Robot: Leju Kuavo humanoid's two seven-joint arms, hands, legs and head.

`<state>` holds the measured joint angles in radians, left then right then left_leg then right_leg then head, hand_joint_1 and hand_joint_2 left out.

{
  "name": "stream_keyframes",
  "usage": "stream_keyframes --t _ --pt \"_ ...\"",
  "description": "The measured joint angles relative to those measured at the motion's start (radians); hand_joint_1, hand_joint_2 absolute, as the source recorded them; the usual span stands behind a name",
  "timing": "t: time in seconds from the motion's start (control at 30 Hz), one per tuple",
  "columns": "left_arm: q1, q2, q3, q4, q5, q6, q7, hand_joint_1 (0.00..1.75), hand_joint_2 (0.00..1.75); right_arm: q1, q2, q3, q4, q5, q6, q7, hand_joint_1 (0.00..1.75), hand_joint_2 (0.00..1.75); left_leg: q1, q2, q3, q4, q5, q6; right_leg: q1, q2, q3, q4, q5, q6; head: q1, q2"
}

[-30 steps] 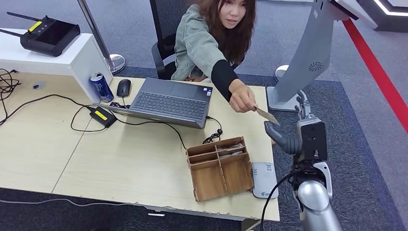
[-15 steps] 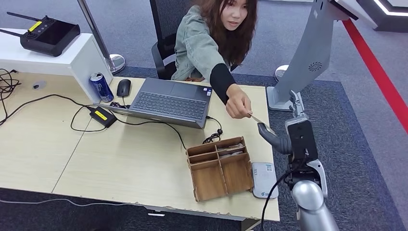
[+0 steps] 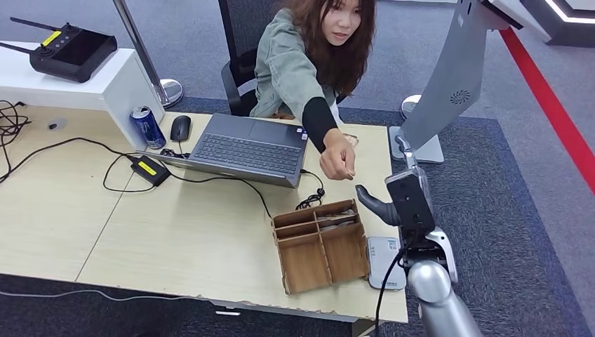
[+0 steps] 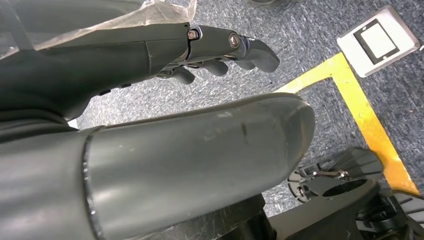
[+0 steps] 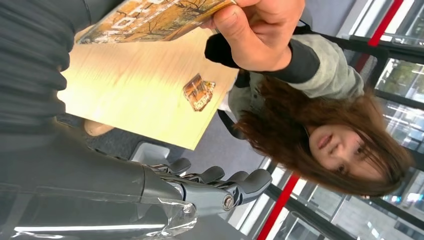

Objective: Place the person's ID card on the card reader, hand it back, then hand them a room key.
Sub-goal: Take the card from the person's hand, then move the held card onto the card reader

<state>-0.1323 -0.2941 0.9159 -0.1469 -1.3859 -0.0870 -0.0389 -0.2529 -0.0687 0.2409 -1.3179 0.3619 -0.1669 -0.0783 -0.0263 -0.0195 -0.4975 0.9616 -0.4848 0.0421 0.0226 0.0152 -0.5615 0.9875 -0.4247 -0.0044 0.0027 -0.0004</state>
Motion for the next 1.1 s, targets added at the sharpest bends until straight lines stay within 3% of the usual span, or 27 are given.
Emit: stream_keyframes --t 0.17,0.3,0.37,0.5,0.53,1.1 --pt "0.000 0.000 0.000 0.000 0.000 0.000 0.000 0.00 0.00 -0.004 0.009 0.016 0.022 0.004 -0.001 0.000 0.02 1.75 0.000 0.000 0.000 0.000 0.000 0.000 0.000 0.000 0.000 0.000 0.000 0.000 0.000 0.000" --pt "0.000 0.000 0.000 0.000 0.000 0.000 -0.004 0.00 0.00 -0.006 0.009 0.025 0.039 0.000 -0.002 -0.002 0.23 1.75 0.000 0.000 0.000 0.000 0.000 0.000 0.000 0.000 0.000 0.000 0.000 0.000 0.000 0.000" --pt "0.000 0.000 0.000 0.000 0.000 0.000 -0.006 0.00 0.00 -0.006 0.009 0.027 0.043 -0.002 -0.002 -0.003 0.48 1.75 0.000 0.000 0.000 0.000 0.000 0.000 0.000 0.000 0.000 0.000 0.000 0.000 0.000 0.000" --pt "0.000 0.000 0.000 0.000 0.000 0.002 -0.009 0.00 0.00 -0.008 0.008 0.027 0.052 -0.003 -0.002 -0.006 1.55 1.75 0.000 0.000 0.000 0.000 0.000 0.000 0.000 0.000 0.000 0.000 0.000 0.000 0.000 0.000" --pt "0.000 0.000 0.000 0.000 -0.001 0.003 -0.009 0.00 0.00 -0.009 0.009 0.027 0.055 -0.003 -0.002 -0.007 1.63 1.75 0.000 0.000 0.000 0.000 0.000 0.000 0.000 0.000 0.000 0.000 0.000 0.000 0.000 0.000" --pt "0.000 0.000 -0.020 0.000 -0.012 0.016 -0.006 0.00 0.00 -0.018 0.012 0.027 0.075 0.003 -0.001 -0.011 1.68 1.75 0.000 0.000 0.000 0.000 0.000 0.000 0.000 0.000 0.000 0.000 0.000 0.000 0.000 0.000"
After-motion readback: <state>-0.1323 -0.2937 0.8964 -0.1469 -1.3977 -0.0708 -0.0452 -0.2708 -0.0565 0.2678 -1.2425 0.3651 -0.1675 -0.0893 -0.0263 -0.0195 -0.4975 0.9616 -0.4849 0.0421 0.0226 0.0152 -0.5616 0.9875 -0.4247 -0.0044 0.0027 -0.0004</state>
